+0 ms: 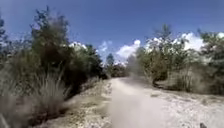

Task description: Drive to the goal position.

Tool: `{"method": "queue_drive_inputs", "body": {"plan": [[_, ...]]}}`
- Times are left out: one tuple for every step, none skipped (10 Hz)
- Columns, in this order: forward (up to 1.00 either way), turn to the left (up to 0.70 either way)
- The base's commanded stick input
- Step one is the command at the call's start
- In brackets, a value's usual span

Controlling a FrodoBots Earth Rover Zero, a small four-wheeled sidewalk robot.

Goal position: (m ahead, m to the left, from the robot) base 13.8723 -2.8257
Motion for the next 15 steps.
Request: {"method": "queue_drive_inputs", "body": {"plan": [[0.44,0.02],[0.44,0.02],[0.44,0.02],[0.44,0.02],[0.44,0.02],[0.44,0.02],[0.44,0.01],[0.44,-0.07],[0.44,-0.21],[0.44,-0.12],[0.44,0.01],[0.44,0.02],[0.44,0.02],[0.44,0.02],[0.44,0.02]]}}
